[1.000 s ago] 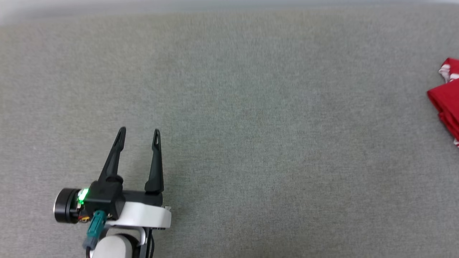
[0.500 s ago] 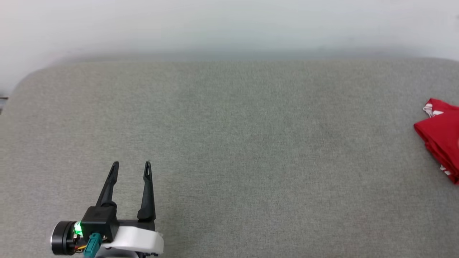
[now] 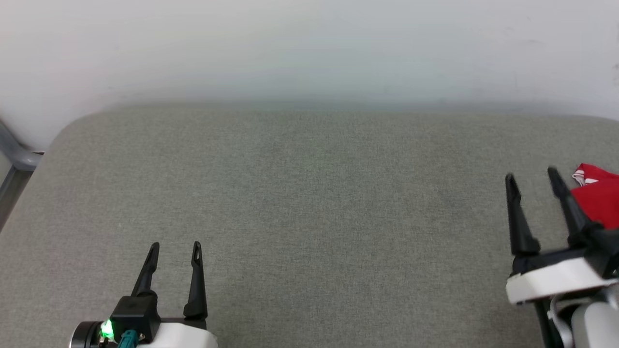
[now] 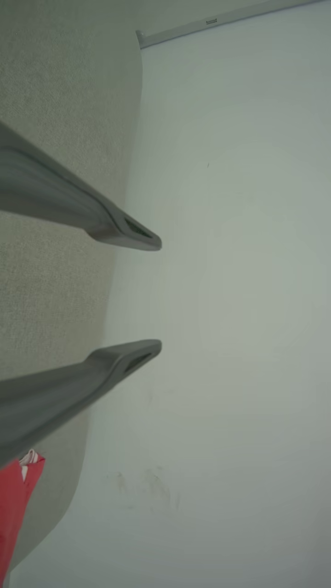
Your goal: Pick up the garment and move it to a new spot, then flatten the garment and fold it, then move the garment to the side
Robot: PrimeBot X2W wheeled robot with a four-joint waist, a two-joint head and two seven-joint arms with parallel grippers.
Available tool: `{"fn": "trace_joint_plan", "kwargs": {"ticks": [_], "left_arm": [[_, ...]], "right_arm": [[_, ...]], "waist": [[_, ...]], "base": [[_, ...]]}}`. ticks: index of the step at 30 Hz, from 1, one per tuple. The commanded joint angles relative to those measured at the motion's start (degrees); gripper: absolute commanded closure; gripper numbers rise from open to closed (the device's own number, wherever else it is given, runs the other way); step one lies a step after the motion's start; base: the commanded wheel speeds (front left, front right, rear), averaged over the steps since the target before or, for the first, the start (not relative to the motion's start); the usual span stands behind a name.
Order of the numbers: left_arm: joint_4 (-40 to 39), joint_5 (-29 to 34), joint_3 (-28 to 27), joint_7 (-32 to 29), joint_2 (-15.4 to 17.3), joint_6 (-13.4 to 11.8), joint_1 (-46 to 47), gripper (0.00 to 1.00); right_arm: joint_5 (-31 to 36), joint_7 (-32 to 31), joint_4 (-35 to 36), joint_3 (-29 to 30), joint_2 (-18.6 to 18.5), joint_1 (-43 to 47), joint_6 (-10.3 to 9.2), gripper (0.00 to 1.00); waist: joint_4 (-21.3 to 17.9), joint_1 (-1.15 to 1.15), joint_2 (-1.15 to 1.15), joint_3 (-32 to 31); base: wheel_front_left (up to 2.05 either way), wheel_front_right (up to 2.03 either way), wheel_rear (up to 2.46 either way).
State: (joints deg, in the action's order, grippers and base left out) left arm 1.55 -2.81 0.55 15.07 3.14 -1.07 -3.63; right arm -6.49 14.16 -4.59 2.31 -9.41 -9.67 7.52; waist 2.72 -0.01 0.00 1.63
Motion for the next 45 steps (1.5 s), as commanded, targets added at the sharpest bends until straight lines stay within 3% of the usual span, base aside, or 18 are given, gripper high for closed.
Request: {"fn": "trace_joint_plan", "kwargs": {"ticks": [1,16,31,32,36,45], "left_arm": [[0.2,-0.3,0.0,0.1,-0.1,-0.3,-1.0,0.00],[0.2,0.0,1.2,0.1,-0.1,1.1,-3.1,0.00],[1.1,-0.1,0.6,0.1,-0.2,1.4,-4.1,0.00],[1.2,0.0,0.7,0.0,-0.1,1.4,-3.7,1.00],[3.3,-0.4,0.8,-0.3,-0.2,1.4,-4.4,1.00],[4.5,-11.4,-0.3,-3.0,-0.2,2.3,-2.5,1.00]], "right_arm": [[-0.4,0.5,-0.3,0.2,1.7,2.8,-0.07,0.00],[-1.3,1.0,-0.2,1.7,5.8,13.1,-0.07,0.00],[-1.3,1.0,1.9,1.2,6.6,16.9,-0.07,0.00],[-1.1,0.9,1.6,1.2,6.3,16.5,0.00,1.00],[-1.5,0.7,-0.4,1.1,6.3,16.9,0.00,1.00],[-12.2,-1.7,-1.4,1.2,6.2,15.2,0.00,1.00]], "waist": [[0.3,0.01,0.00,-0.9],[-0.1,0.01,0.00,-2.9],[-0.8,0.01,0.00,-3.7],[-0.8,0.01,0.00,-3.7],[-0.8,0.01,0.00,-3.7],[-0.9,0.01,0.00,-3.5]], "base": [[0.00,0.00,0.00],[0.00,0.00,0.00],[0.00,0.00,0.00],[0.00,0.00,0.00],[0.00,0.00,0.00],[0.00,0.00,0.00]]}}
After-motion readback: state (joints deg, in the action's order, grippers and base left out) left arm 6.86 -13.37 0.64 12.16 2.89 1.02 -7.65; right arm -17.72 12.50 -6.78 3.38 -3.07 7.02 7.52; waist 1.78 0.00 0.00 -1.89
